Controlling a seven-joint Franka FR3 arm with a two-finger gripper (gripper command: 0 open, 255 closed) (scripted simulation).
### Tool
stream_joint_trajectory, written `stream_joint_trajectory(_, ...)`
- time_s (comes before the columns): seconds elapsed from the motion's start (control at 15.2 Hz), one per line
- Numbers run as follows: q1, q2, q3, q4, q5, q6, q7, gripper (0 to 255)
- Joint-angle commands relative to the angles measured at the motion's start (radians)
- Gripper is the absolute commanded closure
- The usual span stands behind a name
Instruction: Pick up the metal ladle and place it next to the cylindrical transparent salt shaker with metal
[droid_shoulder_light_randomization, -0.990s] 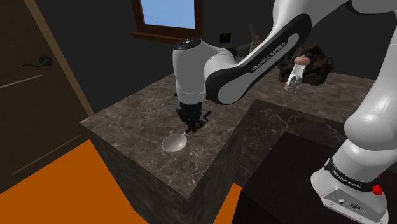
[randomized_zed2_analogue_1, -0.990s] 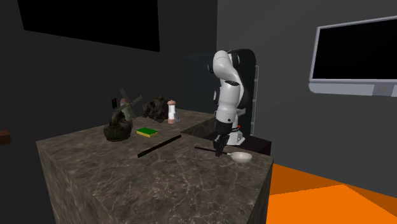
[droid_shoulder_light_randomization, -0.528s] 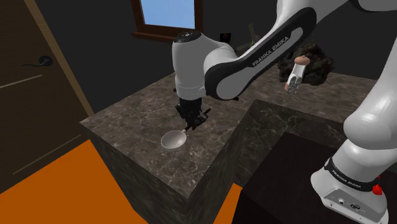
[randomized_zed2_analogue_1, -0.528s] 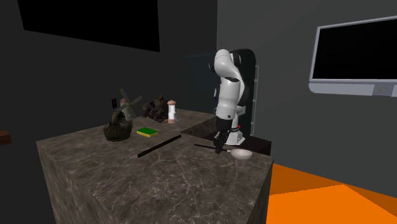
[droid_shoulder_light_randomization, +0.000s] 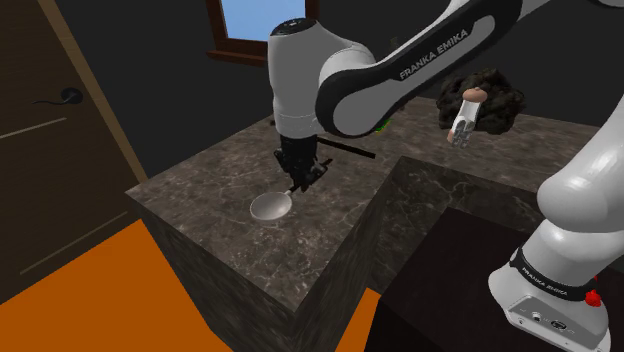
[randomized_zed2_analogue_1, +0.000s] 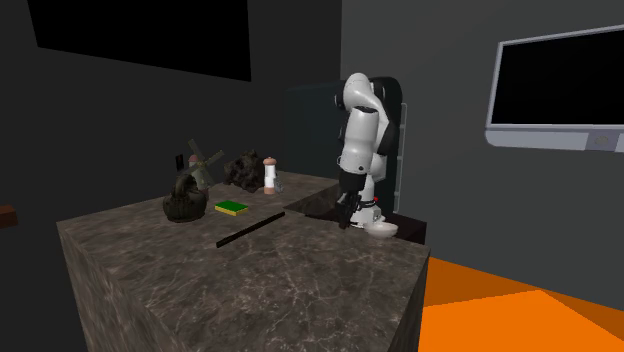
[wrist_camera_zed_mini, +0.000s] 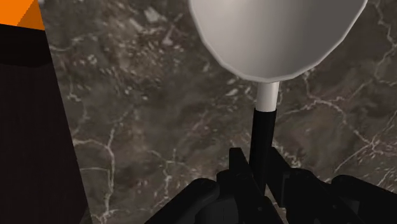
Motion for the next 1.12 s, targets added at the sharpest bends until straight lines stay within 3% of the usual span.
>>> stream_joint_trajectory(0.0, -0.011, -0.020, 0.008, 0.015, 0.028, -0.020, -0.023, 255)
stream_joint_trajectory(1.06, -0.048, -0.186, 0.007, 0.148, 0.224, -0.200, -0.180, 255)
